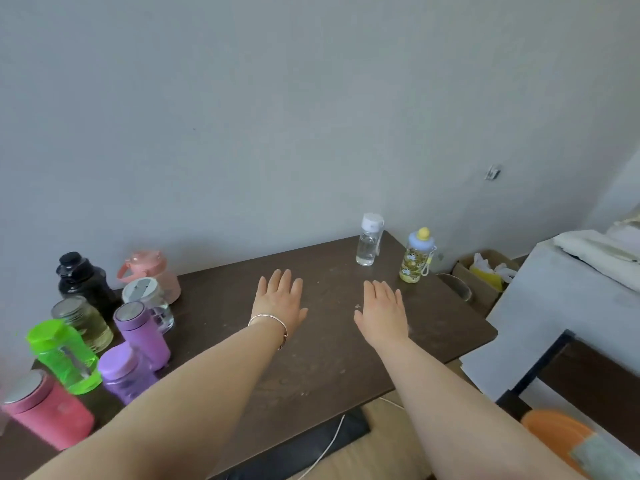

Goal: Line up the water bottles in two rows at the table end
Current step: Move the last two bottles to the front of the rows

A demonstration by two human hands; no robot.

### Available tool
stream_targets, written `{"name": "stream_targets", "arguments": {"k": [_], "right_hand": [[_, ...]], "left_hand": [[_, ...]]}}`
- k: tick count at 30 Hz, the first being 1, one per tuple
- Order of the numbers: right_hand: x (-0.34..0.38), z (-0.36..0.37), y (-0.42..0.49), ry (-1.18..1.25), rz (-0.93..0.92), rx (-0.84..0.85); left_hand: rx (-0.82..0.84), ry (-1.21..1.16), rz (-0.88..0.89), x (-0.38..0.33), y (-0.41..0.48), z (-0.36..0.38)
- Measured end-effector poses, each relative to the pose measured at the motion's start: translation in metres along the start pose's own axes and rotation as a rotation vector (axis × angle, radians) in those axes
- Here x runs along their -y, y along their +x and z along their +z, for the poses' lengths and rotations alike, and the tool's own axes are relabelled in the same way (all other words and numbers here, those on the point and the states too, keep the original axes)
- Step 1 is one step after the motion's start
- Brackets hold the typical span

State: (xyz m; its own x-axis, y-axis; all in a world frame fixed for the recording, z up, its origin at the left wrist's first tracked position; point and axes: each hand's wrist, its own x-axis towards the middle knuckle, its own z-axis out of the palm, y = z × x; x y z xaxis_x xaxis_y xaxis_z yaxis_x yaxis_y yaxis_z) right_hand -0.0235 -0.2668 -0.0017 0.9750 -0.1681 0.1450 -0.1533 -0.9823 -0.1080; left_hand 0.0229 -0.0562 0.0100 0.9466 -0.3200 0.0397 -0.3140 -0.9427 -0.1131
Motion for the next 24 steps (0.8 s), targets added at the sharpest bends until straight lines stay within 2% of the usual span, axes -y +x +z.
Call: {"name": "stream_targets", "arguments": {"k": [4,11,24], "right_hand": [[-0.070,-0.010,0.017,0.045,0.045,-0.008],[-0.150,-0.019,0.050,0.061,0.078,-0.042],[-0.216,0.017,0.162,0.128,0.187,-0.028]], "left_hand": [[0.002,-0.032,-0.039,-0.061,0.031,-0.007],[0.007,-0.007,-0.026,-0.127,0.076,-0.019],[0.003,-0.065,0.039,-0.165,0.223,0.003]]}}
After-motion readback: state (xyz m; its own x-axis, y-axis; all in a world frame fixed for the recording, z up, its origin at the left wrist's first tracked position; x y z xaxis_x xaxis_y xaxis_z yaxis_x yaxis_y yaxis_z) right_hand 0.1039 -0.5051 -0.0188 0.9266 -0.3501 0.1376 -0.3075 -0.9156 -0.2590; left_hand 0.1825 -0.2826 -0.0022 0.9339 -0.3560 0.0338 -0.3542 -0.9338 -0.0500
